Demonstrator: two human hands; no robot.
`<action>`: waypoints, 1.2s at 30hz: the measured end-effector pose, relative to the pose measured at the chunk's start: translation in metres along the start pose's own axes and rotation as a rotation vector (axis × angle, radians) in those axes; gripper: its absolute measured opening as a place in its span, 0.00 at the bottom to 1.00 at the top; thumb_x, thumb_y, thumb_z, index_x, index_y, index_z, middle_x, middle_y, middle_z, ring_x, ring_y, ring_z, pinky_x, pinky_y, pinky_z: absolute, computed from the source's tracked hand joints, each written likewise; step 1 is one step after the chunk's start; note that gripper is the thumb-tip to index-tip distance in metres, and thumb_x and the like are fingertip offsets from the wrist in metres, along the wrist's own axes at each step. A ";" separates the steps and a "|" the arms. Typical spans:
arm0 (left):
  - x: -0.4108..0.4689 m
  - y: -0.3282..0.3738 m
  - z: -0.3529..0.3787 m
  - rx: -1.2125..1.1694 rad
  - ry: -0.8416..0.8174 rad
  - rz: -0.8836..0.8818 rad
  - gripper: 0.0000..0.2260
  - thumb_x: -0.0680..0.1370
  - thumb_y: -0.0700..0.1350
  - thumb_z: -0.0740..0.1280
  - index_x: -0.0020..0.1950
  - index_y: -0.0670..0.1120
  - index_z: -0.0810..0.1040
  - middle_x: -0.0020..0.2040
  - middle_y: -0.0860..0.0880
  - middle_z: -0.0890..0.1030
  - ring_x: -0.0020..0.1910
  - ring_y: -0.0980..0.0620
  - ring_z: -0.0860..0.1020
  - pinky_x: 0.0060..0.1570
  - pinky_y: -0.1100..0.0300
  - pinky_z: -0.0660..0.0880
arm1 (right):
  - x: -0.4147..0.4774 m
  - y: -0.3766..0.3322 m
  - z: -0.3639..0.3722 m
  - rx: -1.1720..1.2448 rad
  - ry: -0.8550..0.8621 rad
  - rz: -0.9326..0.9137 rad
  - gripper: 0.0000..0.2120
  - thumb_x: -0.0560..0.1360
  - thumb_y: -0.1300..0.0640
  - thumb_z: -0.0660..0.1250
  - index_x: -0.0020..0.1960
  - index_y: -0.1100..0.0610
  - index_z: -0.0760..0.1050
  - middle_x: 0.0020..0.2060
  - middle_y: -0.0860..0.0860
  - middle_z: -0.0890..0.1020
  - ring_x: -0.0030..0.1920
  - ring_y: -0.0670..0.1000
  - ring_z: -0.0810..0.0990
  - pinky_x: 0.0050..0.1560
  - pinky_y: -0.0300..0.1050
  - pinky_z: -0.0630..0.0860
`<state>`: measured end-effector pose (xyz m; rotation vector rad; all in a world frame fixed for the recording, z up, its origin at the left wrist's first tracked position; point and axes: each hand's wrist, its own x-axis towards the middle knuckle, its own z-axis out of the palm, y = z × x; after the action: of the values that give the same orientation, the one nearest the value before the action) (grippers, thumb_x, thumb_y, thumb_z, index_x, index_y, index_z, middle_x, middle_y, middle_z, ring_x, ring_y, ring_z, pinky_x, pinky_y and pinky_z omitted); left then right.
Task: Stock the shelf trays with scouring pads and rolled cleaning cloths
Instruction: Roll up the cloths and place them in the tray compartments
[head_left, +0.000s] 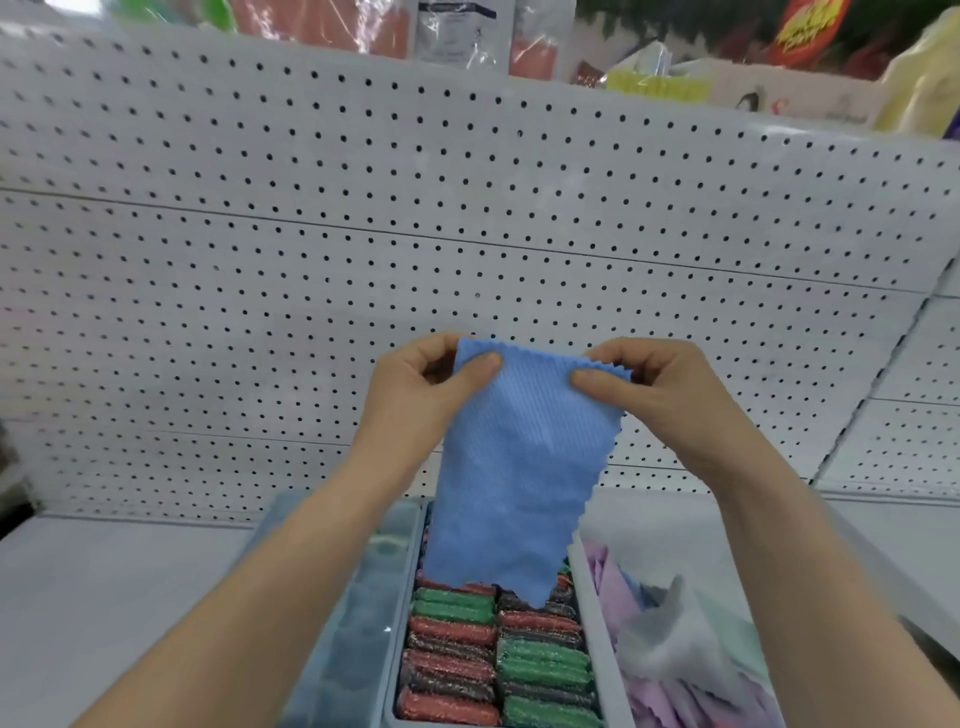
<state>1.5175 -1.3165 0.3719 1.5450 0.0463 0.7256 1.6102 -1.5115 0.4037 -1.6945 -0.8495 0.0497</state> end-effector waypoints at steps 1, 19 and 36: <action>0.001 0.000 -0.005 -0.015 -0.001 -0.008 0.01 0.75 0.41 0.72 0.44 0.45 0.83 0.39 0.53 0.83 0.39 0.58 0.79 0.40 0.65 0.77 | 0.002 -0.003 0.001 0.029 -0.049 0.020 0.02 0.71 0.59 0.74 0.41 0.57 0.83 0.36 0.51 0.83 0.38 0.48 0.79 0.39 0.37 0.75; 0.003 -0.016 -0.003 0.178 0.119 0.080 0.04 0.76 0.43 0.71 0.47 0.52 0.85 0.41 0.59 0.85 0.41 0.62 0.82 0.43 0.70 0.76 | 0.025 -0.009 0.078 0.019 0.166 0.023 0.06 0.75 0.65 0.70 0.48 0.61 0.73 0.33 0.54 0.83 0.32 0.48 0.82 0.34 0.41 0.79; -0.003 -0.011 -0.031 0.088 -0.079 0.029 0.09 0.75 0.39 0.72 0.54 0.46 0.84 0.47 0.51 0.86 0.47 0.57 0.83 0.48 0.65 0.78 | 0.016 0.013 0.077 0.047 -0.162 0.092 0.16 0.74 0.64 0.72 0.60 0.58 0.77 0.54 0.53 0.84 0.54 0.51 0.83 0.54 0.43 0.80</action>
<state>1.5050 -1.2886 0.3588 1.6603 -0.0030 0.6918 1.5935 -1.4396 0.3741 -1.7008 -0.8830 0.2712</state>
